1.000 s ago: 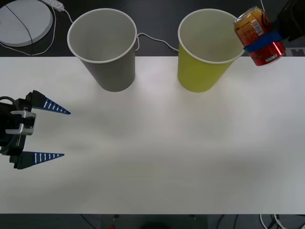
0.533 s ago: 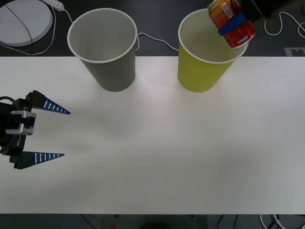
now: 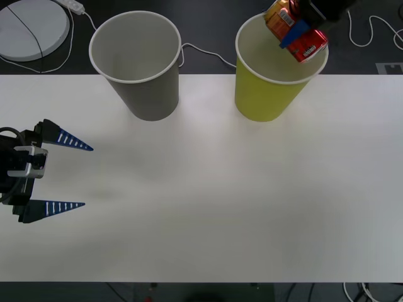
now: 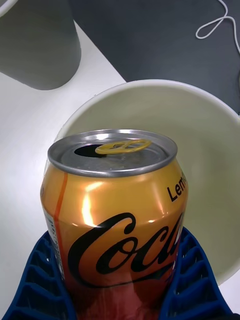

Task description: Put the can into the green bin and the plastic bottle into the gray bin

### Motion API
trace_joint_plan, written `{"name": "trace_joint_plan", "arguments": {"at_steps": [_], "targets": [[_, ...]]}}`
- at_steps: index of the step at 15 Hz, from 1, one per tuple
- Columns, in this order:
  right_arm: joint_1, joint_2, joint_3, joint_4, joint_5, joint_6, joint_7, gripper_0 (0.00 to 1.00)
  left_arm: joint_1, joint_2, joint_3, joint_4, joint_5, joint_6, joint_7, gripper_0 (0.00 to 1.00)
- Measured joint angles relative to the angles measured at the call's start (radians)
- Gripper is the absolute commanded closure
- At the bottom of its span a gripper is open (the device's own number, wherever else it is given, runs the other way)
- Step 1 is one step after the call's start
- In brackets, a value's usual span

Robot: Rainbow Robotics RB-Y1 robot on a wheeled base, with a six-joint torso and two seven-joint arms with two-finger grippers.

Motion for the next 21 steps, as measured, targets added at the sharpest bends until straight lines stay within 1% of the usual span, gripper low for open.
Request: {"name": "trace_joint_plan", "arguments": {"at_steps": [1,3,4,5,6,7,8,9,13,15,18,19,21], "targets": [[-0.020,0.014,0.002,0.038,0.009,0.000,0.004,0.97,0.000,0.000,0.000,0.000,0.000,0.000,0.000,0.00],[-0.047,0.025,0.013,0.070,0.026,0.000,0.007,0.97,0.000,0.000,0.000,0.000,0.000,0.000,0.000,0.00],[-0.051,0.025,0.020,0.071,0.033,0.000,0.007,0.92,0.000,0.000,0.000,0.000,0.000,0.000,0.000,0.00],[-0.053,0.025,0.021,0.072,0.041,0.000,0.008,0.78,0.000,0.000,0.000,0.000,0.000,0.000,0.000,0.00],[-0.055,0.025,0.021,0.072,0.051,0.000,0.010,0.53,0.000,0.000,0.000,0.000,0.000,0.000,0.000,0.00],[-0.058,0.024,0.021,0.072,0.059,0.000,0.011,0.25,0.000,0.000,0.000,0.000,0.000,0.000,0.000,0.00],[-0.061,0.024,0.022,0.072,0.065,0.000,0.013,0.04,0.000,0.000,0.000,0.000,0.000,0.000,0.000,0.00],[-0.063,0.024,0.022,0.072,0.068,0.000,0.015,0.00,0.000,0.000,0.000,0.000,0.000,0.000,0.000,0.00],[-0.063,0.014,0.021,0.069,0.054,0.000,0.040,0.00,0.000,0.000,0.000,0.000,0.000,0.000,0.000,0.00],[-0.063,-0.011,0.020,0.058,0.014,0.000,0.060,0.00,0.000,0.000,0.000,0.000,0.000,0.000,0.000,0.00],[-0.062,-0.073,0.020,0.055,-0.102,0.000,0.129,0.00,0.000,0.000,0.000,0.000,0.000,0.000,0.000,0.00],[-0.058,-0.099,0.018,0.054,-0.152,0.000,0.167,0.00,0.000,0.000,0.000,0.000,0.000,0.000,0.000,0.00],[-0.026,-0.157,0.002,0.054,-0.279,0.000,0.247,0.00,0.000,0.000,0.000,0.000,0.000,0.000,0.000,0.00]]}}
